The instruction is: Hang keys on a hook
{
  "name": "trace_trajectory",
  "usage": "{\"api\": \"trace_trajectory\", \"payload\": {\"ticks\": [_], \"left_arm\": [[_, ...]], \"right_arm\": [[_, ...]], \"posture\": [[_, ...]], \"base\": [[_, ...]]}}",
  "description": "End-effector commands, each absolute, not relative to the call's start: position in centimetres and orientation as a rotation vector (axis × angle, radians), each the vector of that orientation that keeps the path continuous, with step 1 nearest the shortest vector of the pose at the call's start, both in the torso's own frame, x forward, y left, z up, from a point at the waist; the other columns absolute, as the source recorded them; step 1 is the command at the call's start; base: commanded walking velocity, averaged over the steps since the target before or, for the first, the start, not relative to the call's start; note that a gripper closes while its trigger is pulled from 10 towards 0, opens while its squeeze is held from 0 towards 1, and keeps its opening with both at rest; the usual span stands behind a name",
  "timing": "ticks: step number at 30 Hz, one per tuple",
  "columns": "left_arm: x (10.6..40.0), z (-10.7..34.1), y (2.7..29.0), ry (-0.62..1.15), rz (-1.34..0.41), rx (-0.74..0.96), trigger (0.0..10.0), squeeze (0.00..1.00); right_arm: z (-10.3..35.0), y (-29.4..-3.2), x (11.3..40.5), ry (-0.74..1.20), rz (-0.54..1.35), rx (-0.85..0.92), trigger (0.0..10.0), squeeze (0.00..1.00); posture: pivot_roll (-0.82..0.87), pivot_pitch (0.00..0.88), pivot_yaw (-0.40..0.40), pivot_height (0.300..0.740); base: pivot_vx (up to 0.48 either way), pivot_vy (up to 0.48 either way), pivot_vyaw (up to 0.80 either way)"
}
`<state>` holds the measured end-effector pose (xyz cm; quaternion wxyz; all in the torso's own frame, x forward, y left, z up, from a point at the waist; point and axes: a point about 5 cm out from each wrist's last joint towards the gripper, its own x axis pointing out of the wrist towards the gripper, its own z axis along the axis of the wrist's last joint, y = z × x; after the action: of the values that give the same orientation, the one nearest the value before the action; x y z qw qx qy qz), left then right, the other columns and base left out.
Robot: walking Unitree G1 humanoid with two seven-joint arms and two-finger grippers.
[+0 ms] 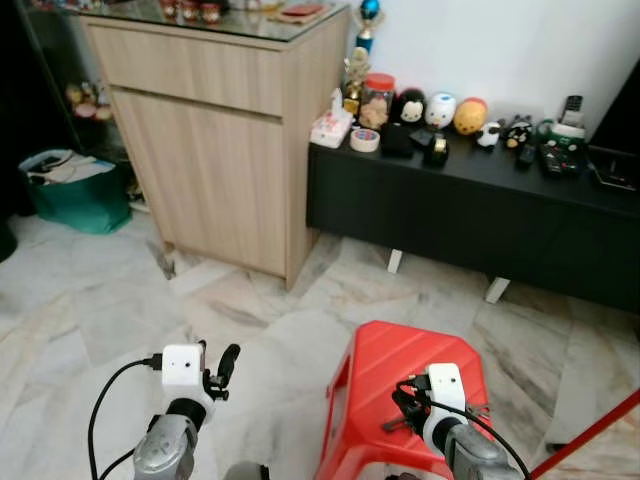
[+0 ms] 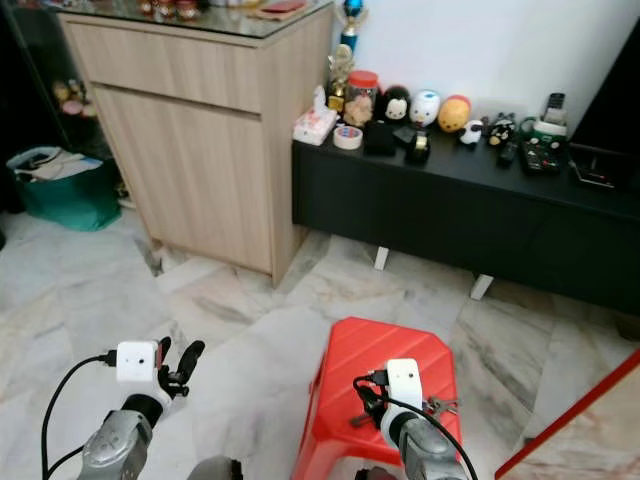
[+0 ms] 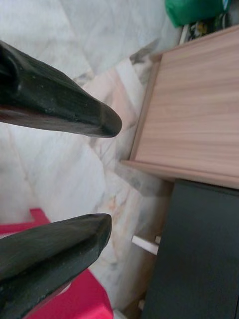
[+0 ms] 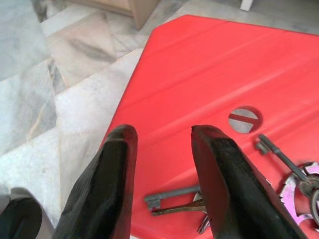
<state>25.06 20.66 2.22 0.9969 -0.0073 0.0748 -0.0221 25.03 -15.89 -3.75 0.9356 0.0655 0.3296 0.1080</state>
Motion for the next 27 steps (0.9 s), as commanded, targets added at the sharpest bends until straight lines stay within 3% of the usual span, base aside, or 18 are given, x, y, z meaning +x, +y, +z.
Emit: {"api": "trace_trajectory", "payload": {"ticks": [1,9,15,27], "left_arm": [[25.2,2.1,20.1,0.151,-0.058,-0.025,10.0,0.00],[25.2,2.0,20.0,0.158,-0.063,-0.028,10.0,0.00],[25.2,1.9,19.9,0.163,-0.067,-0.024,10.0,0.00],[25.2,1.9,19.7,0.164,-0.079,-0.013,10.0,0.00]], "right_arm": [[-3.7,-17.1,25.0,0.678,0.188,0.130,10.0,0.00],[-4.1,-16.7,24.7,0.689,0.130,0.123,10.0,0.00],[-4.4,-16.6,24.4,0.700,0.132,0.127,10.0,0.00],[-4.8,-17.5,24.0,0.731,0.089,0.103,10.0,0.00]], "posture": [[0.08,0.000,-0.083,0.643],[0.08,0.000,-0.082,0.643],[0.08,0.000,-0.082,0.643],[0.08,0.000,-0.082,0.643]], "base": [[0.000,0.000,0.00],[0.000,0.000,0.00],[0.000,0.419,0.00],[0.000,0.000,0.00]]}}
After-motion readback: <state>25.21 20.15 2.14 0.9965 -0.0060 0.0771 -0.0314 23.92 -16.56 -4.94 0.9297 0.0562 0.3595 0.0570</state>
